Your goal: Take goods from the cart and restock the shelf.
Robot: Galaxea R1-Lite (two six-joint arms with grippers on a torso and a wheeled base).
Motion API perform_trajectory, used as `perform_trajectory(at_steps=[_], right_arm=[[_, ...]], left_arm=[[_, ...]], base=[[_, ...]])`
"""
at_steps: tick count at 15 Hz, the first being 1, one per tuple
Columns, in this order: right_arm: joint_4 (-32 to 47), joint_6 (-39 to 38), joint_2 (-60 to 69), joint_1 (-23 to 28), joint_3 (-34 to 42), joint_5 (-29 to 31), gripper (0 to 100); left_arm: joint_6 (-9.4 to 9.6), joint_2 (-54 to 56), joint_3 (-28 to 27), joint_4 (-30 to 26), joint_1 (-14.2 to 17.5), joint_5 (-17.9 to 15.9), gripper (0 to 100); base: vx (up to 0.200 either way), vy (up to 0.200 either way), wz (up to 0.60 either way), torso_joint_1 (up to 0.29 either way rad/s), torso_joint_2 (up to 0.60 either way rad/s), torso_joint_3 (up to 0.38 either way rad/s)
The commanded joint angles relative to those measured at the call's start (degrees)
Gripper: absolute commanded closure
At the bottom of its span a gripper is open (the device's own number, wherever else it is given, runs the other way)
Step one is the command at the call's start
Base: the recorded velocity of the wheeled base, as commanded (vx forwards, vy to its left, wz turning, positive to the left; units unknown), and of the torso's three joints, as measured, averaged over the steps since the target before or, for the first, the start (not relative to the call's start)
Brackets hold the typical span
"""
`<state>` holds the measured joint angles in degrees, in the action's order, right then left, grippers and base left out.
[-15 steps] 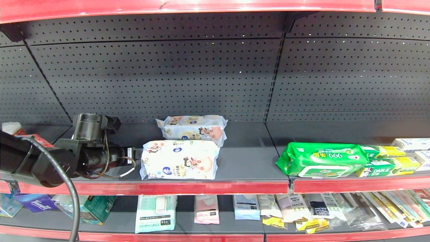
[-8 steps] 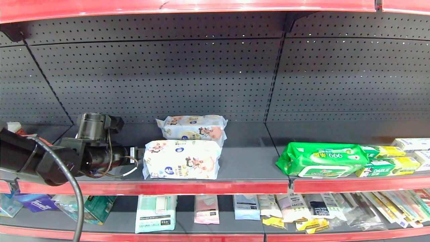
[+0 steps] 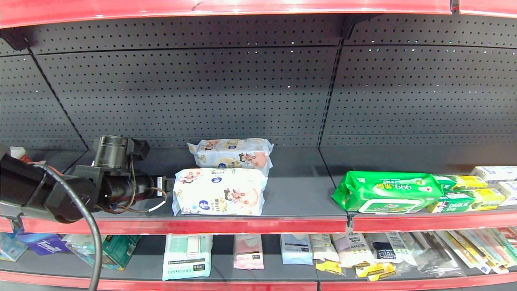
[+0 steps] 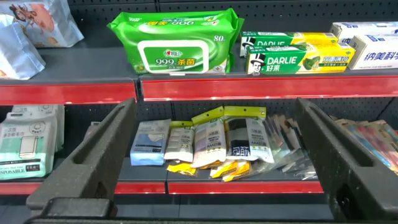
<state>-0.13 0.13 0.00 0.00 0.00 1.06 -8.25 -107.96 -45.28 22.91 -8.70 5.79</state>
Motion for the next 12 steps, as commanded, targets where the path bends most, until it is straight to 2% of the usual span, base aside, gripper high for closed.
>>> perform_trajectory(at_steps=[1, 9, 12], right_arm=[[0.0, 0.0, -0.1, 0.0, 0.0, 0.0, 0], [0.0, 0.0, -0.1, 0.0, 0.0, 0.0, 0], [0.0, 0.0, -0.1, 0.0, 0.0, 0.0, 0]], left_arm=[[-0.01, 0.2, 0.0, 0.0, 0.0, 0.0, 0], [-0.01, 0.3, 0.1, -0.1, -0.5, 0.0, 0], [0.52, 4.0, 0.9, -0.4, 1.2, 0.0, 0]], base=[[0.0, 0.0, 0.0, 0.0, 0.0, 0.0], [0.0, 0.0, 0.0, 0.0, 0.0, 0.0], [0.0, 0.0, 0.0, 0.0, 0.0, 0.0]])
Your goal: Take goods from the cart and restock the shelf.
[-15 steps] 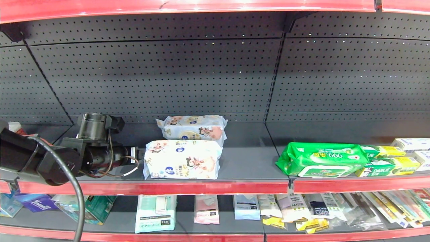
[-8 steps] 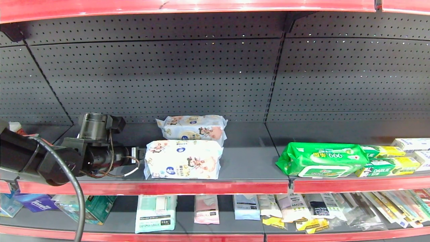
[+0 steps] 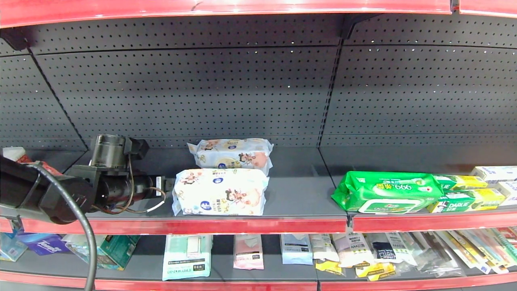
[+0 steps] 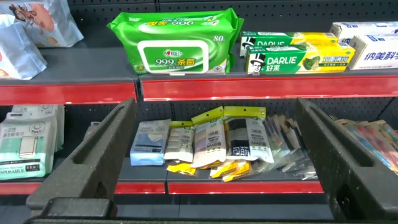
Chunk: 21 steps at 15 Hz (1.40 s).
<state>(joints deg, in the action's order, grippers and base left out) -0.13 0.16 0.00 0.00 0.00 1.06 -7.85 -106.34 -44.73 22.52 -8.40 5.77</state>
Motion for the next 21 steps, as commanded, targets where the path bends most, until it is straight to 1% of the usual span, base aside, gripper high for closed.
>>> perform_trajectory(at_steps=[1, 3, 4, 6, 7, 8, 9, 10, 11, 12, 13, 14, 15, 16, 17, 19, 21], right_arm=[[0.0, -0.1, -0.1, 0.0, 0.0, 0.0, 0], [0.0, 0.0, -0.1, 0.0, 0.0, 0.0, 0], [0.0, 0.0, -0.1, 0.0, 0.0, 0.0, 0], [0.0, 0.0, -0.1, 0.0, 0.0, 0.0, 0], [0.0, 0.0, -0.1, 0.0, 0.0, 0.0, 0], [0.0, 0.0, -0.1, 0.0, 0.0, 0.0, 0], [0.0, 0.0, -0.1, 0.0, 0.0, 0.0, 0], [0.0, -0.1, -0.1, 0.0, 0.0, 0.0, 0], [0.0, 0.0, -0.1, 0.0, 0.0, 0.0, 0], [0.0, -0.1, -0.1, 0.0, 0.0, 0.0, 0], [0.0, 0.0, -0.1, 0.0, 0.0, 0.0, 0], [0.0, -0.1, -0.1, 0.0, 0.0, 0.0, 0], [0.0, -0.1, -0.1, 0.0, 0.0, 0.0, 0], [0.0, 0.0, -0.1, 0.0, 0.0, 0.0, 0], [0.0, -0.1, -0.1, 0.0, 0.0, 0.0, 0], [0.0, 0.0, -0.1, 0.0, 0.0, 0.0, 0], [0.0, 0.0, -0.1, 0.0, 0.0, 0.0, 0]], left_arm=[[1.17, 5.9, 0.8, -0.3, 2.7, -0.1, 0], [3.98, 14.8, 3.1, -3.2, 5.9, -0.2, 0], [6.18, 22.3, 5.7, -6.1, 8.0, -1.0, 0], [8.82, 34.5, 10.4, -10.0, 10.7, -4.8, 0], [10.05, 42.5, 13.2, -13.5, 12.0, -5.4, 0], [10.14, 48.7, 15.4, -15.7, 12.0, -5.8, 0], [10.4, 54.0, 17.9, -16.8, 12.0, -6.0, 0], [10.84, 56.9, 19.6, -17.2, 12.0, -6.4, 0], [11.37, 65.4, 24.0, -17.9, 11.9, -7.4, 0], [11.28, 70.4, 26.1, -18.6, 11.9, -8.4, 0], [11.37, 75.5, 27.9, -19.4, 11.8, -10.4, 0], [11.37, 80.5, 29.3, -20.8, 11.6, -13.8, 0], [11.37, 85.2, 29.7, -23.4, 11.5, -16.5, 0], [11.28, 87.2, 29.7, -25.1, 11.5, -17.2, 0], [11.28, 91.2, 29.7, -28.1, 11.5, -17.3, 0], [11.37, 95.3, 30.7, -30.2, 11.5, -17.5, 0], [11.45, 100.3, 33.6, -30.7, 11.5, -17.5, 0]], base=[[0.0, 0.0, 0.0, 0.0, 0.0, 0.0], [0.0, 0.0, 0.0, 0.0, 0.0, 0.0], [0.0, 0.0, 0.0, 0.0, 0.0, 0.0], [0.0, 0.0, 0.0, 0.0, 0.0, 0.0], [0.0, 0.0, 0.0, 0.0, 0.0, 0.0], [0.0, 0.0, 0.0, 0.0, 0.0, 0.0], [0.0, 0.0, 0.0, 0.0, 0.0, 0.0], [0.0, 0.0, 0.0, 0.0, 0.0, 0.0], [0.0, 0.0, 0.0, 0.0, 0.0, 0.0], [0.0, 0.0, 0.0, 0.0, 0.0, 0.0], [0.0, 0.0, 0.0, 0.0, 0.0, 0.0], [0.0, 0.0, 0.0, 0.0, 0.0, 0.0], [0.0, 0.0, 0.0, 0.0, 0.0, 0.0], [0.0, 0.0, 0.0, 0.0, 0.0, 0.0], [0.0, 0.0, 0.0, 0.0, 0.0, 0.0], [0.0, 0.0, 0.0, 0.0, 0.0, 0.0], [0.0, 0.0, 0.0, 0.0, 0.0, 0.0]])
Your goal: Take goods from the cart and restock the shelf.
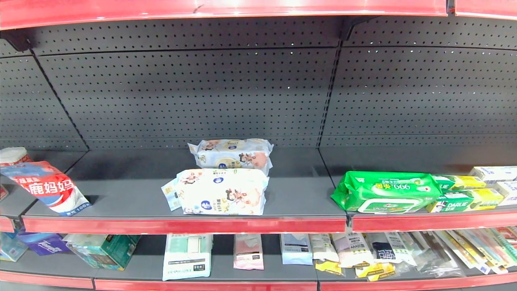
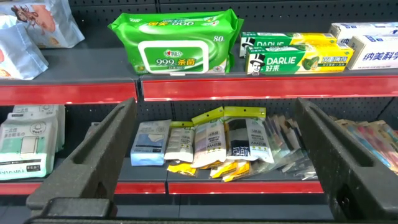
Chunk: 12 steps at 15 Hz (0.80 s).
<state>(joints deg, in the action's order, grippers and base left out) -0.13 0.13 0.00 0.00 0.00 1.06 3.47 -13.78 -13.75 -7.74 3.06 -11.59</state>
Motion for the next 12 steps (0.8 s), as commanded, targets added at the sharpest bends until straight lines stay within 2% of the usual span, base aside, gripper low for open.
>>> perform_trajectory(at_steps=[1, 4, 6, 8, 9, 11, 12], right_arm=[[0.0, 0.0, -0.1, 0.0, 0.0, 0.0, 0], [0.0, 0.0, -0.1, 0.0, 0.0, 0.0, 0], [0.0, 0.0, -0.1, 0.0, 0.0, 0.0, 0], [0.0, 0.0, -0.1, 0.0, 0.0, 0.0, 0], [0.0, 0.0, -0.1, 0.0, 0.0, 0.0, 0], [0.0, 0.0, -0.1, 0.0, 0.0, 0.0, 0], [0.0, 0.0, -0.1, 0.0, 0.0, 0.0, 0]], left_arm=[[0.3, 9.7, 4.4, -0.3, 0.0, 0.2, 0], [0.3, 9.5, 5.8, 1.6, 0.0, 0.7, 0], [0.74, 9.5, 8.1, 2.9, 0.0, 2.4, 0], [0.74, 9.6, 13.8, 9.1, 0.0, 4.5, 0], [-0.05, 9.6, 13.7, 7.4, 0.0, 6.9, 0], [-2.95, 9.5, 13.7, 7.5, -0.1, 7.0, 0], [-3.3, 10.0, 13.7, 7.5, -1.1, 7.0, 0]], base=[[0.0, 0.0, 0.0, 0.0, 0.0, 0.0], [0.0, 0.0, 0.0, 0.0, 0.0, 0.0], [0.0, 0.0, 0.0, 0.0, 0.0, 0.0], [0.0, 0.0, 0.0, 0.0, 0.0, 0.0], [0.0, 0.0, 0.0, 0.0, 0.0, 0.0], [0.0, 0.0, 0.0, 0.0, 0.0, 0.0], [0.0, 0.0, 0.0, 0.0, 0.0, 0.0]])
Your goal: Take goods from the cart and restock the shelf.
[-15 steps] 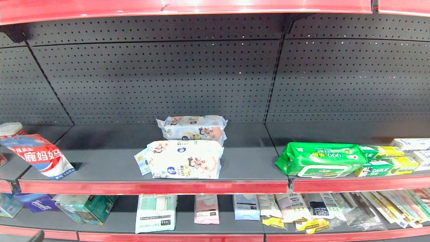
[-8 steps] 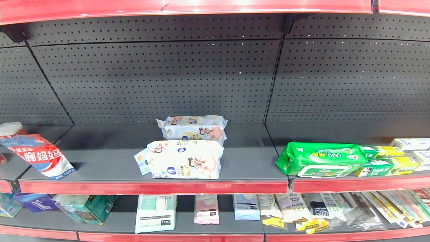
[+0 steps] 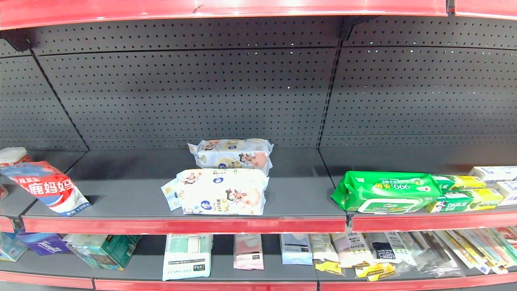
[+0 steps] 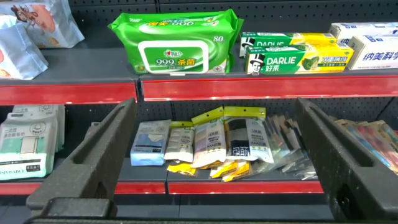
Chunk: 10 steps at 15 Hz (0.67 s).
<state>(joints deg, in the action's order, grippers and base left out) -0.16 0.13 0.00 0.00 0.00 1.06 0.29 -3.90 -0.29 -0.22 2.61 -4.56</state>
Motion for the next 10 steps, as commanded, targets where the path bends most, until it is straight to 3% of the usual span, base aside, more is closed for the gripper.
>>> perform_trajectory(at_steps=[1, 3, 5, 10], right_arm=[[0.0, 0.0, -0.1, 0.0, 0.0, 0.0, 0], [0.0, 0.0, -0.1, 0.0, 0.0, 0.0, 0], [0.0, 0.0, -0.1, 0.0, 0.0, 0.0, 0], [0.0, 0.0, -0.1, 0.0, 0.0, 0.0, 0]], left_arm=[[-0.47, 0.8, 0.2, 0.0, -4.5, 0.3, 0], [0.15, 2.1, 0.2, 0.0, -3.7, 0.1, 0], [-1.08, 3.9, 0.2, 0.0, -3.0, 1.0, 0], [-0.73, 3.9, 0.2, 0.0, -3.0, 2.4, 0]], base=[[0.0, 0.0, 0.0, 0.0, 0.0, 0.0], [0.0, 0.0, 0.0, 0.0, 0.0, 0.0], [0.0, 0.0, 0.0, 0.0, 0.0, 0.0], [0.0, 0.0, 0.0, 0.0, 0.0, 0.0]])
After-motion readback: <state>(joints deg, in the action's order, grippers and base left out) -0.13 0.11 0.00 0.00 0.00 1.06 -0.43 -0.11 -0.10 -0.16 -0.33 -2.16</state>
